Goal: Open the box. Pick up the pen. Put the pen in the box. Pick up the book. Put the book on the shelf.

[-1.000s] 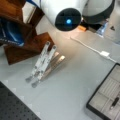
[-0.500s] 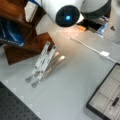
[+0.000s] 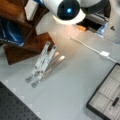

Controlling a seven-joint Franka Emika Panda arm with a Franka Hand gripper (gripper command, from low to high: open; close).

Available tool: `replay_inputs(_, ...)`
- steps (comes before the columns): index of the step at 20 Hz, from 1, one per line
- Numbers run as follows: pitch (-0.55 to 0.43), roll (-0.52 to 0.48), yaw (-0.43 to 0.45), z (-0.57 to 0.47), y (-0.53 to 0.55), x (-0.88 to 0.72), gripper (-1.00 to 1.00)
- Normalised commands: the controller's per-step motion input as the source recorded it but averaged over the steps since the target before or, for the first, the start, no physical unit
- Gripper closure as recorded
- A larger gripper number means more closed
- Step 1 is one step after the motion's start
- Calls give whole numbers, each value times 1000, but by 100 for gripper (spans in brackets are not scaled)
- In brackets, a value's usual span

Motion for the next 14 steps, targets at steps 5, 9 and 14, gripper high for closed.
replay_inputs(5,-154,-118,163,-64,-63,-179,-100)
replay_inputs(9,-162,-89,128,-81,-15,-128,-100)
replay_inputs(14,-160,-68,127,-80,43,-110,-100)
